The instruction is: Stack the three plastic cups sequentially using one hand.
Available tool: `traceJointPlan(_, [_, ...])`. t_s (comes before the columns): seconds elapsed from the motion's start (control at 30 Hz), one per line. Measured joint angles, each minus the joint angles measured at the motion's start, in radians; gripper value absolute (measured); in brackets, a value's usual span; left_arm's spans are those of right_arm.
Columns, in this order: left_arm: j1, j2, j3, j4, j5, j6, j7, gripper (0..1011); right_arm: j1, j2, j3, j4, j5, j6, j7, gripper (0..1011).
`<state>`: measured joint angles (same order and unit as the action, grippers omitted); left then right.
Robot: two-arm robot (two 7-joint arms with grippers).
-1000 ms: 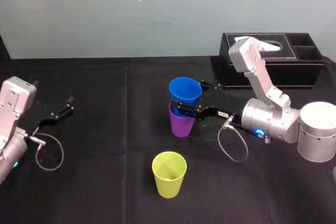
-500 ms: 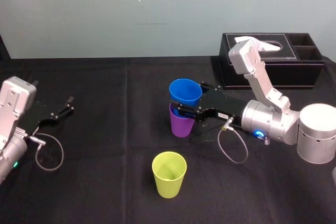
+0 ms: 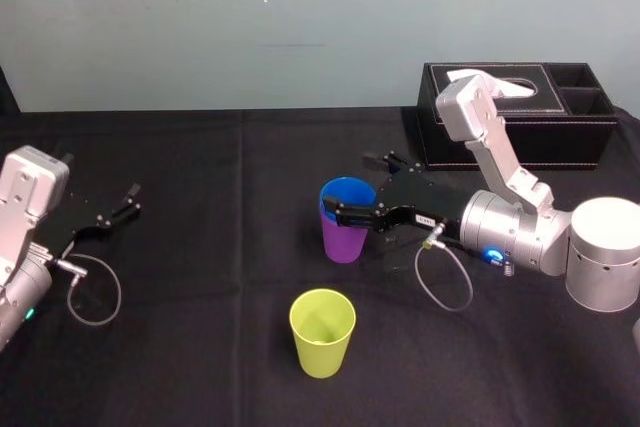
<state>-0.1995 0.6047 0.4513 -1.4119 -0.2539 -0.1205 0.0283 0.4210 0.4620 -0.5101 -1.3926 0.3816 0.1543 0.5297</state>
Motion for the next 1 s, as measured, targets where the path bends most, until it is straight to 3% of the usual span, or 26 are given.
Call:
traceJointPlan(0.73, [0.0, 0.0, 0.0, 0.0, 0.0, 0.0, 0.0, 1010, -0.005, 0.002, 0.003, -0.008, 0.001, -0.001, 0.0, 1003])
traceJointPlan(1.0, [0.0, 0.0, 0.0, 0.0, 0.0, 0.0, 0.0, 1010, -0.075, 0.059, 0.05, -0.102, 0.047, -0.023, 0.013, 1003])
